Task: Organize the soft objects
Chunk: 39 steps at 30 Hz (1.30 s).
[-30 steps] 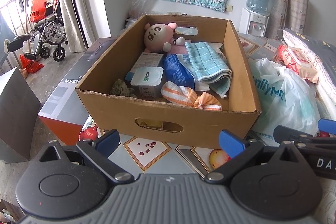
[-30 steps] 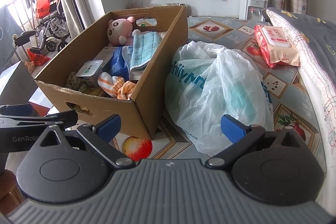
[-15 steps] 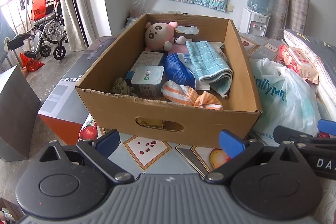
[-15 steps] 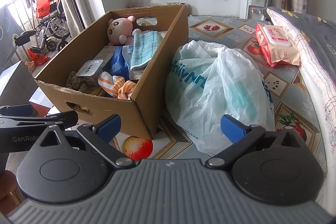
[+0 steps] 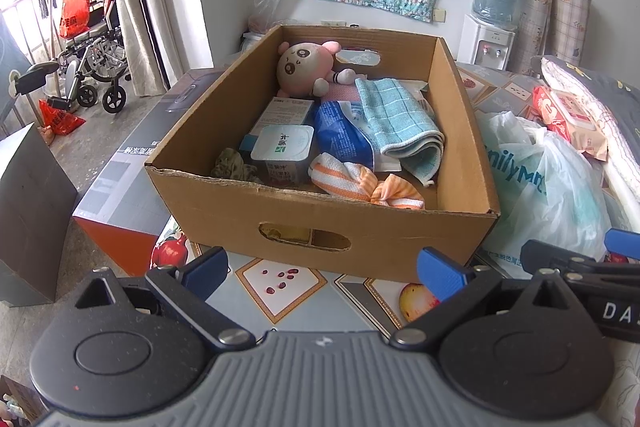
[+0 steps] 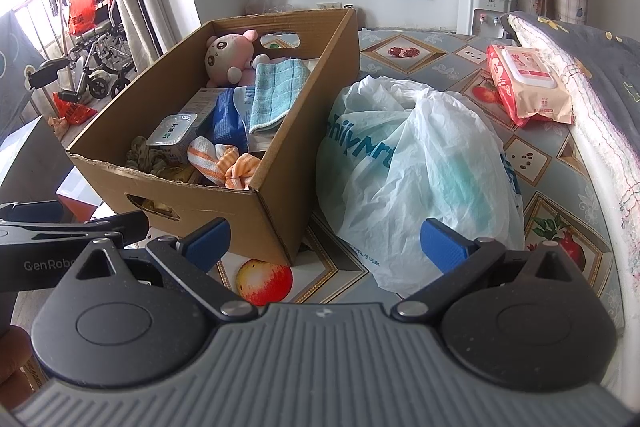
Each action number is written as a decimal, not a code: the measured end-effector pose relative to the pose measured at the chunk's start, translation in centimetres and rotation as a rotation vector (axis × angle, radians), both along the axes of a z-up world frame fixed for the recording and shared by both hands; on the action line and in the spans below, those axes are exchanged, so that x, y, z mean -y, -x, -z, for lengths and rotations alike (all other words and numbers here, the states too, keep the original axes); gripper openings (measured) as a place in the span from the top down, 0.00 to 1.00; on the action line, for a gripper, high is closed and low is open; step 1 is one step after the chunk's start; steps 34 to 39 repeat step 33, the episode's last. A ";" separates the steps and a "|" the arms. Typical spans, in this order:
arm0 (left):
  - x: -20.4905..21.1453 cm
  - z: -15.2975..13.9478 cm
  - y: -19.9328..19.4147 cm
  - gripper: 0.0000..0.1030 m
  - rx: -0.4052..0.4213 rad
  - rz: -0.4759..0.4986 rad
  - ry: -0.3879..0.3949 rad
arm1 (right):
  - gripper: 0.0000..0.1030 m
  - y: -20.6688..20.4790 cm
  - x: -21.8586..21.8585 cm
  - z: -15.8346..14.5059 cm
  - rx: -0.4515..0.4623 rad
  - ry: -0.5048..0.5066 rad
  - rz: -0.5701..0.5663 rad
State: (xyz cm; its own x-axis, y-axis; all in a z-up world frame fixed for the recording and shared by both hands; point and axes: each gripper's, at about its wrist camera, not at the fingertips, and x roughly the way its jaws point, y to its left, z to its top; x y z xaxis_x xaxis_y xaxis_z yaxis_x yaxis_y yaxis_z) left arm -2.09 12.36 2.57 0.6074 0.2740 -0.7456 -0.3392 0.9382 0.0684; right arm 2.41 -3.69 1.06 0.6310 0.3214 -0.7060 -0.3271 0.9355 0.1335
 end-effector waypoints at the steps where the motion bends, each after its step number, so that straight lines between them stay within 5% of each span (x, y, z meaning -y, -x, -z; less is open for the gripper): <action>1: 0.0 0.0 0.0 0.01 0.000 0.000 0.000 | 0.01 0.0 0.0 0.0 0.000 0.000 0.000; 39: -0.2 -0.1 0.0 0.01 -0.001 -0.002 0.004 | 0.01 -0.2 -0.2 0.1 -0.004 -0.001 -0.003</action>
